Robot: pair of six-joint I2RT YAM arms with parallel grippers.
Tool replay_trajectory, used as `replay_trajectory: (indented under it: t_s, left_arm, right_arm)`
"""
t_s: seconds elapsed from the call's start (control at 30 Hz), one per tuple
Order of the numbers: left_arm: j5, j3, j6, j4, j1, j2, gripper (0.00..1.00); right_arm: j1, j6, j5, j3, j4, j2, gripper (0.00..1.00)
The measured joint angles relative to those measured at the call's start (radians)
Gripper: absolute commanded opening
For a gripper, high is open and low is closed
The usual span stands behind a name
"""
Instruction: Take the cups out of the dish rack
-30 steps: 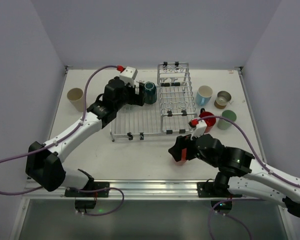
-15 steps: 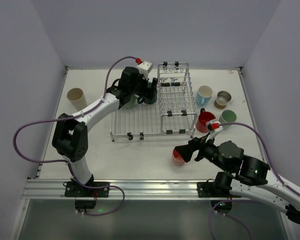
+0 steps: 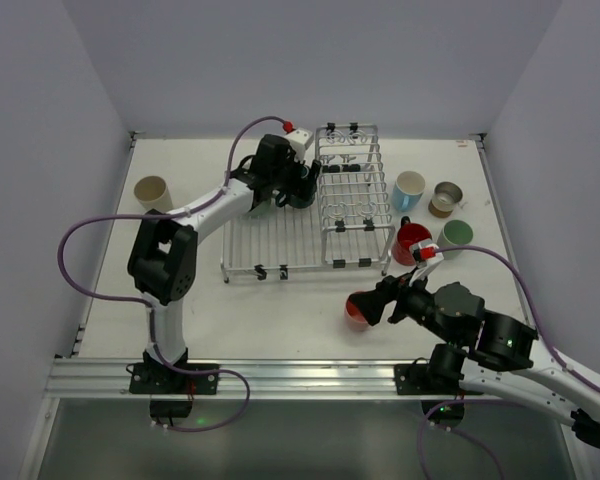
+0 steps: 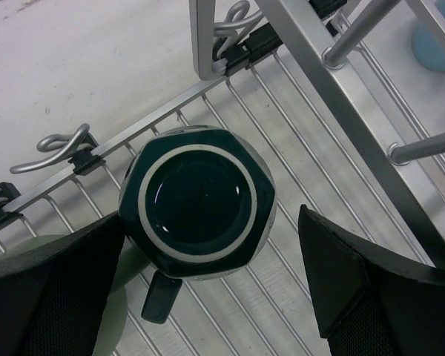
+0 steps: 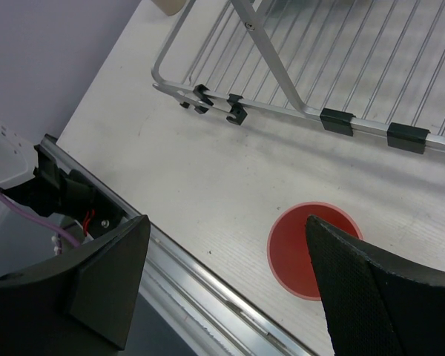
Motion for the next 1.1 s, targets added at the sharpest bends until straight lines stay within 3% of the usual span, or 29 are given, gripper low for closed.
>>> replay_trajectory:
  t_s: [0.17, 0.27, 0.37, 0.5, 0.67, 0.77, 1.1]
  left_arm:
    - [0.013, 0.002, 0.01, -0.007, 0.006, 0.011, 1.0]
    - [0.019, 0.003, 0.016, -0.003, 0.006, 0.014, 0.94]
    - [0.006, 0.004, 0.015, 0.01, 0.006, 0.021, 0.66]
    - [-0.003, -0.001, 0.011, 0.04, 0.006, 0.026, 0.4]
    - [-0.021, -0.064, 0.002, 0.077, 0.006, -0.017, 0.23]
    - [-0.046, -0.112, -0.012, 0.062, 0.005, -0.073, 0.18]
    - [-0.136, -0.173, -0.055, 0.027, 0.006, -0.377, 0.17]
  right_arm:
    - [0.0, 0.0, 0.0, 0.0, 0.0, 0.002, 0.88]
    - [0.0, 0.0, 0.0, -0.002, 0.0, 0.006, 0.88]
    - [0.0, 0.0, -0.001, -0.004, 0.004, 0.015, 0.88]
    - [0.0, 0.0, -0.003, -0.004, 0.006, 0.022, 0.88]
    - [0.0, -0.003, -0.005, -0.003, 0.019, 0.021, 0.88]
    - [0.0, -0.009, -0.017, 0.007, 0.026, 0.032, 0.88]
    - [0.0, -0.027, -0.09, 0.066, 0.22, 0.175, 0.88]
